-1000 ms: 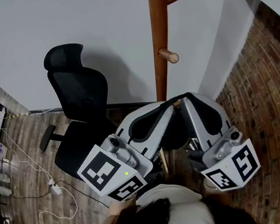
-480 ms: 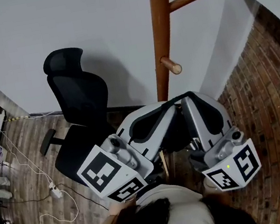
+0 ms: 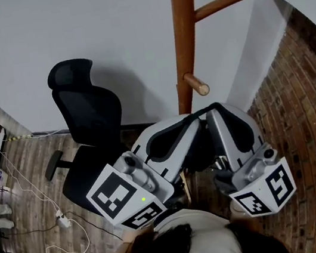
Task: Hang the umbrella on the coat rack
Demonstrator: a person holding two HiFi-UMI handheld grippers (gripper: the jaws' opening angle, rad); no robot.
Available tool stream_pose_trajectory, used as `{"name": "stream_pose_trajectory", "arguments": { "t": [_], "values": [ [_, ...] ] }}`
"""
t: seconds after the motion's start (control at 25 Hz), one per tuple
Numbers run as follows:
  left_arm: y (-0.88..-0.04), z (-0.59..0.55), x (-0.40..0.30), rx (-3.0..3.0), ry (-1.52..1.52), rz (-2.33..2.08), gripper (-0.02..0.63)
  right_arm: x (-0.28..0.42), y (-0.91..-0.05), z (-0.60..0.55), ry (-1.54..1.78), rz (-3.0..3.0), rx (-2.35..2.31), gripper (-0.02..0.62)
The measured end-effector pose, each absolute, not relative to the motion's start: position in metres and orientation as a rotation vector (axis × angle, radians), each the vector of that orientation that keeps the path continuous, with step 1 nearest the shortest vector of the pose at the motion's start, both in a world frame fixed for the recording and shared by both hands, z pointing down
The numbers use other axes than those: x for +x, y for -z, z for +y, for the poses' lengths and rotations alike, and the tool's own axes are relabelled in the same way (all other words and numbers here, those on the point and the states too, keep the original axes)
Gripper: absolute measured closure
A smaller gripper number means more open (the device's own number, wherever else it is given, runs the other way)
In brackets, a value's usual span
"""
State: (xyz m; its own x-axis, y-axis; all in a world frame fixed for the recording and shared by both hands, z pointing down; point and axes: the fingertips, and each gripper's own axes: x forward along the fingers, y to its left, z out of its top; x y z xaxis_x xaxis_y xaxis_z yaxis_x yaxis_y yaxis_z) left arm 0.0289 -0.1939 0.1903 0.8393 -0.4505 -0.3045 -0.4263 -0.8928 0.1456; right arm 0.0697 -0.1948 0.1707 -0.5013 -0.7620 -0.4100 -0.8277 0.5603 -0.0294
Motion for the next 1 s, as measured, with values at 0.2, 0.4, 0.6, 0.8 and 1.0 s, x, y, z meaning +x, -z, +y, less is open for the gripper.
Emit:
{"name": "stream_pose_trajectory", "arguments": {
  "t": [0.2, 0.4, 0.6, 0.8, 1.0],
  "values": [
    [-0.186, -0.196, 0.028, 2.954, 0.524, -0.683, 0.595, 0.068, -0.165, -0.197, -0.258, 2.413, -1.298, 0.560],
    [-0.181, -0.203, 0.031, 2.957, 0.520, -0.668, 0.595, 0.071, -0.160, -0.204, -0.258, 2.409, -1.313, 0.560],
    [-0.178, -0.206, 0.030, 2.960, 0.520, -0.645, 0.595, 0.070, -0.157, -0.206, -0.261, 2.400, -1.323, 0.560],
    [-0.176, -0.210, 0.033, 2.941, 0.528, -0.600, 0.595, 0.073, -0.154, -0.208, -0.260, 2.390, -1.350, 0.560],
    [-0.176, -0.213, 0.037, 2.923, 0.530, -0.574, 0.595, 0.077, -0.155, -0.210, -0.249, 2.382, -1.364, 0.560]
  ]
}}
